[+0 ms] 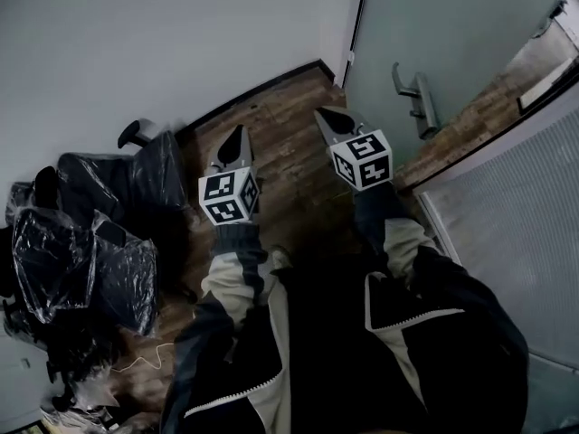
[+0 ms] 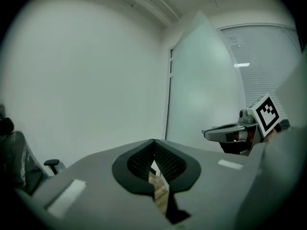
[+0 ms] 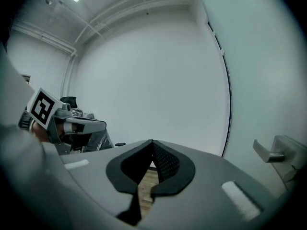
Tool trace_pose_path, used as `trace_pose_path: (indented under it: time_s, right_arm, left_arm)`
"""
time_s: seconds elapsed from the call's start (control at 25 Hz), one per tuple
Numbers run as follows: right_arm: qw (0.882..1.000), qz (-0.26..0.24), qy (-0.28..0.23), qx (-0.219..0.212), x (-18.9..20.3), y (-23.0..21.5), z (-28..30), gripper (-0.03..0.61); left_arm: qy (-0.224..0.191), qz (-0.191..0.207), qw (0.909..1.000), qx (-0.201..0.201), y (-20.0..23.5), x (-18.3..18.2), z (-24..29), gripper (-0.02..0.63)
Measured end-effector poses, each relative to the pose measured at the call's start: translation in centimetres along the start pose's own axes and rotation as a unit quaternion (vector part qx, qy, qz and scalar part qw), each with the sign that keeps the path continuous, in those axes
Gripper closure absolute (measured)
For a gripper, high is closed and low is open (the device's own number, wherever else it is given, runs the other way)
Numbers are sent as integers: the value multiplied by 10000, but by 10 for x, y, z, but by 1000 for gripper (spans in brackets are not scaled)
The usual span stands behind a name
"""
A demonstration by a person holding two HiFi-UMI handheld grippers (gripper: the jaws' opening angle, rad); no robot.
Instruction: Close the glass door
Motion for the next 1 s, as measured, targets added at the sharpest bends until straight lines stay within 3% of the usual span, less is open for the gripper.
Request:
trace_pose_path:
  time_s: [0.32, 0.84, 1.0]
  right_arm:
    - [9986, 73, 31, 515, -17, 8, 63, 574]
    - [9941, 422, -42, 999, -36, -93, 148, 574]
    - [9910, 537, 50, 1221, -33, -120, 160, 574]
  left_arm:
    - [-10, -6, 9995, 310, 80, -6, 35, 615]
    - [187, 157, 9954, 922, 96, -33, 176, 615]
    - [243, 296, 9904, 1332, 83, -46, 225, 615]
Point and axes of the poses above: the fingertips, and each gripper's own axes: z forward along the fingers, y to its left, x out of its underside, the point moved 4 cm from there along -z, backward along the fingers, and after that the axes turned 9 degrees about x, right-handed, at the moved point
